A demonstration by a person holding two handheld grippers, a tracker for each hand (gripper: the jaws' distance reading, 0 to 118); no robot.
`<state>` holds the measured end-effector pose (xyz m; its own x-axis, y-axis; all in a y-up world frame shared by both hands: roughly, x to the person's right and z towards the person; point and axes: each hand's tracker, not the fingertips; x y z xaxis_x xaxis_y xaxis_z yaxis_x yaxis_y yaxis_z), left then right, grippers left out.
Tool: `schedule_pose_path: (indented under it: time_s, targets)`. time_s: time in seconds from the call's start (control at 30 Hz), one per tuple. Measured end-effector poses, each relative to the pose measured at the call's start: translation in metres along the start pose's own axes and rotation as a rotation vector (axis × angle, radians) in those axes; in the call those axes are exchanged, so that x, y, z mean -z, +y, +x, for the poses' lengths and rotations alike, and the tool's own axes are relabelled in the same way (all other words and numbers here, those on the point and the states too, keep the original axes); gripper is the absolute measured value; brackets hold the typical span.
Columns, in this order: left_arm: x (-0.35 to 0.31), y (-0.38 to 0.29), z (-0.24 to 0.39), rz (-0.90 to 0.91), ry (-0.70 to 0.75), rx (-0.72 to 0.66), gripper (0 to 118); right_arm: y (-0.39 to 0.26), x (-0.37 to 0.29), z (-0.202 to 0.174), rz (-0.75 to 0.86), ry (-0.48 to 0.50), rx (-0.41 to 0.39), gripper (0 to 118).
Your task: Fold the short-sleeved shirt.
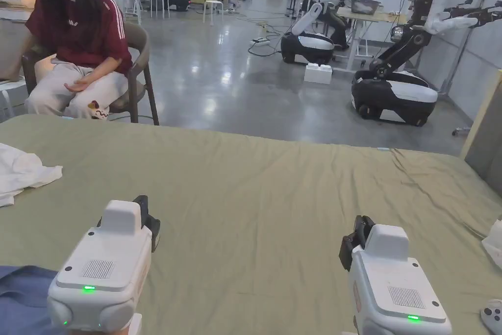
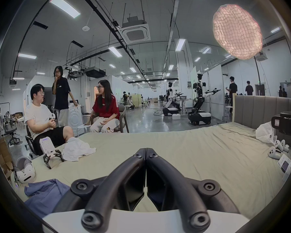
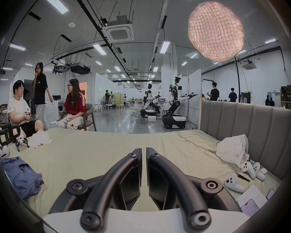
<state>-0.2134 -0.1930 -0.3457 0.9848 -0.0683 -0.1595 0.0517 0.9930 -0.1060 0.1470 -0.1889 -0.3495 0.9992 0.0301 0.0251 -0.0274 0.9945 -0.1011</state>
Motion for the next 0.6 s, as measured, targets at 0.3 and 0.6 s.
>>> schedule_pose_path:
  time_s: [0.3, 0.6]
  targets:
    - [-0.0006, -0.0011, -0.0031, -0.003, 0.005, -0.015, 0, 0.0006, 0.0000, 0.0007, -0.006, -0.004, 0.012, 4]
    - [-0.0073, 0.0047, -0.0011, -0.003, 0.008, -0.009, 0, -0.0011, 0.0006, -0.0002, -0.016, -0.001, -0.002, 4]
